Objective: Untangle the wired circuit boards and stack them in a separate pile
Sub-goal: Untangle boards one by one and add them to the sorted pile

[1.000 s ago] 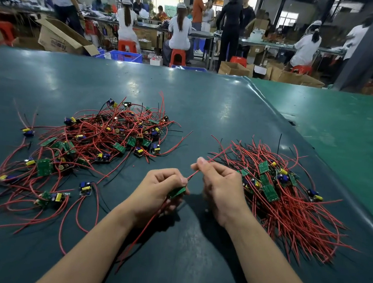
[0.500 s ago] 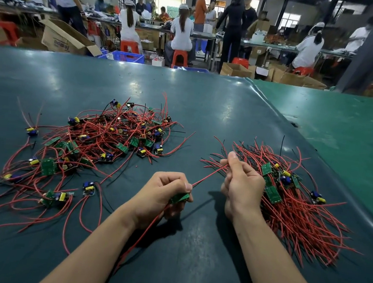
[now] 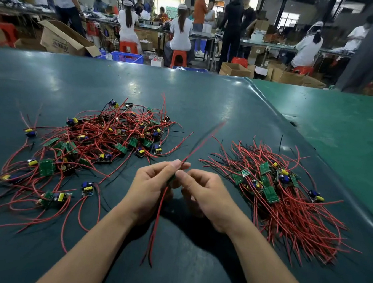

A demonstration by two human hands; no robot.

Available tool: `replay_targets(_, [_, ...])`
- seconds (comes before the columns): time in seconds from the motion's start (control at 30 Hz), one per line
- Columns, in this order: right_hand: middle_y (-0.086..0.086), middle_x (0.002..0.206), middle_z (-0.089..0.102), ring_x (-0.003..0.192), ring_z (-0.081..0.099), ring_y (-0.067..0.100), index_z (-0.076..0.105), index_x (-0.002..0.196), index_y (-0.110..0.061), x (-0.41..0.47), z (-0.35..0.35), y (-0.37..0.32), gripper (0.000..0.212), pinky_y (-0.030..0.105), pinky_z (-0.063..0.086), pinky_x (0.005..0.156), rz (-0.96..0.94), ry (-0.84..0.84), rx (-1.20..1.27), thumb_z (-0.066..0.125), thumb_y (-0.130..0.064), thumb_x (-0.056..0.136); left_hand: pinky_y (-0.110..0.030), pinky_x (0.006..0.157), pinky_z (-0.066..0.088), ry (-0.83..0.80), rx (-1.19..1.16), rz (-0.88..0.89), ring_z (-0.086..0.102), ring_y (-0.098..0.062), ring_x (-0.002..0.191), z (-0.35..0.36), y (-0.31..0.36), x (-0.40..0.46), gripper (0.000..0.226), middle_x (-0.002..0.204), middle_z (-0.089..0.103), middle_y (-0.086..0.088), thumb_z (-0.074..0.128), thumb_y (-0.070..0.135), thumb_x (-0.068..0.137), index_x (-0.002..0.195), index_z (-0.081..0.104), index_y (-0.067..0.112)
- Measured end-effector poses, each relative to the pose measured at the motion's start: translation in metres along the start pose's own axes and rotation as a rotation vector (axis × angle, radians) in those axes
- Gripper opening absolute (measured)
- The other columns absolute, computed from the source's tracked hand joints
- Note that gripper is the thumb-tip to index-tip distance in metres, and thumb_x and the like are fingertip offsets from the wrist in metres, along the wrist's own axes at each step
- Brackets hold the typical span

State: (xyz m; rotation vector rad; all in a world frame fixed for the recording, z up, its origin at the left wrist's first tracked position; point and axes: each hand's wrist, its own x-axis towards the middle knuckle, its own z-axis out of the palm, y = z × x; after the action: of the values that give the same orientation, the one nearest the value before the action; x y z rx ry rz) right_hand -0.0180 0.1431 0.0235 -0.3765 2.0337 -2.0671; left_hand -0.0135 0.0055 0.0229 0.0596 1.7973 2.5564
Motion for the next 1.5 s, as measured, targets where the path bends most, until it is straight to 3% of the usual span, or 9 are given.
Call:
replay_targets(0.2, [-0.008,0.050,0.052,0.035,0.039,0.003,0.065,0.075,-0.013,-0.007,-0.008,-0.008,0.022,0.015,0.027,0.033,0.054,-0.074,-0.006,0.070,-0.033,0.084,-0.024,0.057,0.049,-0.159,0.079,0.033,0.061,-0.020,0.066,-0.002,-0.001,-0.002,0.043,0.081,0.067,-0.018,0.061,0.042,0.081,0.100,0.076,0.006])
replay_targets(0.3, [-0.005,0.050,0.053,0.039,0.041,0.004,0.064,0.068,-0.010,-0.003,-0.008,-0.007,0.024,0.016,0.032,0.039,-0.159,0.138,-0.164,0.071,-0.019,0.089,-0.019,0.047,0.033,0.062,0.017,0.115,0.043,-0.013,0.054,-0.004,0.002,0.005,0.051,0.071,0.055,-0.010,0.056,0.055,0.079,0.094,0.077,0.011])
replay_targets(0.47, [-0.006,0.053,0.054,0.043,0.043,0.007,0.068,0.075,-0.022,-0.001,-0.014,-0.012,0.014,0.019,0.035,0.041,-0.417,0.609,-0.034,0.071,-0.026,0.088,-0.024,0.049,0.030,0.664,0.321,0.476,0.040,-0.007,0.052,-0.030,0.005,0.016,0.039,0.062,0.052,0.000,0.046,0.037,0.102,0.078,0.069,0.016])
replay_targets(0.63, [-0.001,0.060,0.065,0.034,0.046,0.009,0.053,0.083,-0.014,0.003,-0.022,-0.018,0.017,0.014,0.027,0.034,-0.356,0.903,0.446,0.060,-0.018,0.098,-0.031,0.054,0.036,0.724,0.453,0.482,0.045,-0.008,0.054,-0.033,0.002,0.019,0.035,0.064,0.055,0.005,0.046,0.028,0.102,0.075,0.064,0.015])
replay_targets(0.77, [0.006,0.092,0.076,0.044,0.061,0.013,0.056,0.093,-0.012,-0.002,-0.022,-0.013,0.011,0.014,0.030,0.033,-0.147,0.875,0.671,0.051,-0.014,0.102,-0.042,0.079,0.047,0.753,0.766,0.477,0.057,-0.025,0.082,-0.034,0.000,0.017,0.016,0.082,0.066,-0.002,0.058,0.025,0.095,0.088,0.068,0.016])
replay_targets(0.87, [0.007,0.093,0.075,0.046,0.063,0.014,0.059,0.096,-0.012,-0.003,-0.027,-0.016,0.011,0.015,0.033,0.035,-0.113,0.909,0.713,0.050,-0.016,0.102,-0.043,0.093,0.037,0.785,1.126,0.469,0.048,-0.033,0.107,-0.038,-0.001,0.015,0.019,0.107,0.063,-0.011,0.062,0.024,0.090,0.105,0.069,0.014])
replay_targets(1.0, [0.001,0.074,0.069,0.043,0.058,0.012,0.063,0.090,-0.014,-0.001,-0.024,-0.014,0.015,0.015,0.030,0.034,-0.062,0.802,0.619,0.051,-0.012,0.099,-0.047,0.104,0.028,0.786,1.372,0.190,0.033,-0.034,0.131,-0.047,-0.001,0.015,0.047,0.137,0.048,-0.014,0.061,0.030,0.088,0.132,0.054,0.014])
replay_targets(1.13, [-0.002,0.064,0.064,0.038,0.050,0.011,0.064,0.090,-0.011,0.003,-0.017,-0.011,0.016,0.016,0.028,0.032,-0.071,0.718,0.464,0.051,-0.011,0.100,-0.047,0.101,0.033,0.744,1.514,0.006,0.044,-0.037,0.123,-0.054,0.002,0.019,0.042,0.135,0.053,-0.013,0.054,0.036,0.093,0.130,0.058,0.015])
replay_targets(1.5, [-0.003,0.057,0.060,0.037,0.044,0.010,0.065,0.087,-0.012,0.002,-0.014,-0.007,0.017,0.018,0.027,0.032,-0.039,0.612,0.355,0.052,-0.009,0.098,-0.046,0.088,0.040,0.711,1.530,0.047,0.054,-0.036,0.107,-0.067,0.006,0.025,0.025,0.115,0.065,-0.009,0.059,0.028,0.093,0.114,0.070,0.021])
